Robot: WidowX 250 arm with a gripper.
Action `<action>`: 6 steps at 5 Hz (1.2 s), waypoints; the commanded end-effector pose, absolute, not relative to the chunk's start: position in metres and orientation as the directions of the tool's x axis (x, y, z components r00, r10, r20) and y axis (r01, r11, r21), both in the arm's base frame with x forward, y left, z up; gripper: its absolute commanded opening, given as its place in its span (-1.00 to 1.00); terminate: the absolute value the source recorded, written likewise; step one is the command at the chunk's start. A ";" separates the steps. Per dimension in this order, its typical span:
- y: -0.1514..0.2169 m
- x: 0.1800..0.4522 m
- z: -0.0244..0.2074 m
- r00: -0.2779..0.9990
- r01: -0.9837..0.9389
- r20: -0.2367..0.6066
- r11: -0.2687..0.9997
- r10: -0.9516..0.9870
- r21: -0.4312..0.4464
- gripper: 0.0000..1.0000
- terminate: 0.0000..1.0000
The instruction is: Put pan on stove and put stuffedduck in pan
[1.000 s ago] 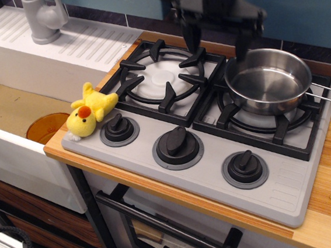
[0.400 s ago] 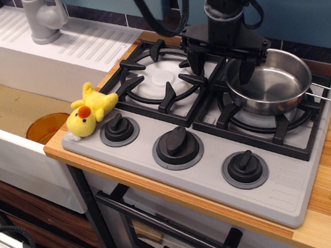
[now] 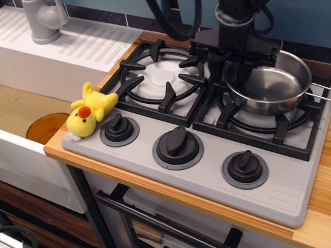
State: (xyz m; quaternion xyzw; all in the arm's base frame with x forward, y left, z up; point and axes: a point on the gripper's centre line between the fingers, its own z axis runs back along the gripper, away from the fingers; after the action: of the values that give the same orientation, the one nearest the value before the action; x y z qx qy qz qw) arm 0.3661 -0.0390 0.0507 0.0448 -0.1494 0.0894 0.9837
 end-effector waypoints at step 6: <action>0.029 0.386 0.161 0.985 -0.042 0.171 0.988 0.016 0.147 -1.00 -1.00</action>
State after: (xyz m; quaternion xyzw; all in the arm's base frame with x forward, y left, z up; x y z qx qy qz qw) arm 0.3793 0.0252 0.1352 0.0723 -0.0479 0.0067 0.9962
